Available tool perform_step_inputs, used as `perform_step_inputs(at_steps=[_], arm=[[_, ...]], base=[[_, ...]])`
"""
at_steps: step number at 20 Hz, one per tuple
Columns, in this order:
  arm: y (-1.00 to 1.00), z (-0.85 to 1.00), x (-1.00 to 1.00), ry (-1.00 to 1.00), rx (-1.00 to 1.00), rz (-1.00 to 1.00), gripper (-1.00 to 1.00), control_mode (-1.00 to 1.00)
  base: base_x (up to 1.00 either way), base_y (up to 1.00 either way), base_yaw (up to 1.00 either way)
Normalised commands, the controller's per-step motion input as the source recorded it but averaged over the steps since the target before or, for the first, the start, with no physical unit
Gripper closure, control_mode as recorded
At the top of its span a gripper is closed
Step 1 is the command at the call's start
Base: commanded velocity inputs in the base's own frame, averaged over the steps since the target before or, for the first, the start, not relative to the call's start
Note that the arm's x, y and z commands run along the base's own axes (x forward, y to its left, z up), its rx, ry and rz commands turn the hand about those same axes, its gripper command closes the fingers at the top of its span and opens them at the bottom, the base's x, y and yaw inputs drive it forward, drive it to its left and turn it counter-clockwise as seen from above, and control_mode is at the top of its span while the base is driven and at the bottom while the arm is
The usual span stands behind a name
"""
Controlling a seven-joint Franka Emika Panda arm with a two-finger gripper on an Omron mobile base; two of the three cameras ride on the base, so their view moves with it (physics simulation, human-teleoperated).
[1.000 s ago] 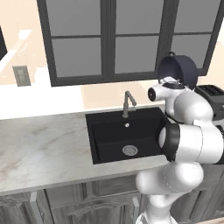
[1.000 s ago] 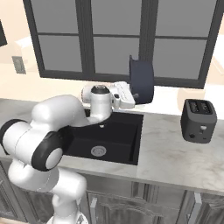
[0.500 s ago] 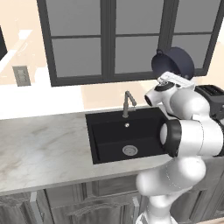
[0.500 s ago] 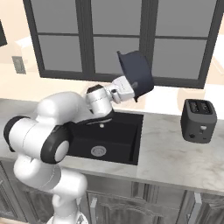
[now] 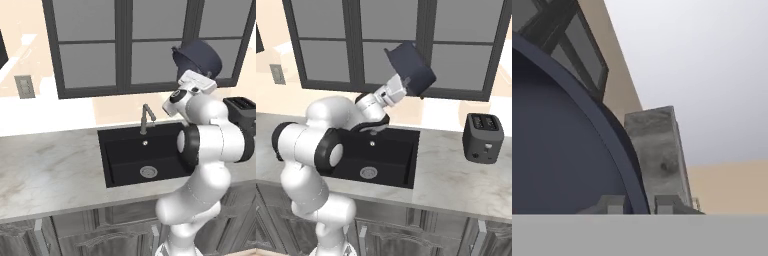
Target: Dump the mushroom from the pot into the sink. Then turn on the water and wash the mushroom. Then turn off the water and put the mushroom back in the pot.
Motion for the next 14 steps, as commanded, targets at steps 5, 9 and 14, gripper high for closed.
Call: perform_step_inputs(at_steps=[5, 9, 14], arm=[[0.2, 0.31, 0.04, -0.28, -0.31, -0.11, 1.0, -1.0], [0.28, 0.21, 0.0, -0.29, -0.33, -0.14, 1.0, -1.0], [0.34, 0.04, -0.13, -0.31, -0.36, -0.15, 1.0, -1.0]], base=[[0.0, 0.0, 0.0], [0.0, 0.0, 0.0], [0.0, 0.0, 0.0]])
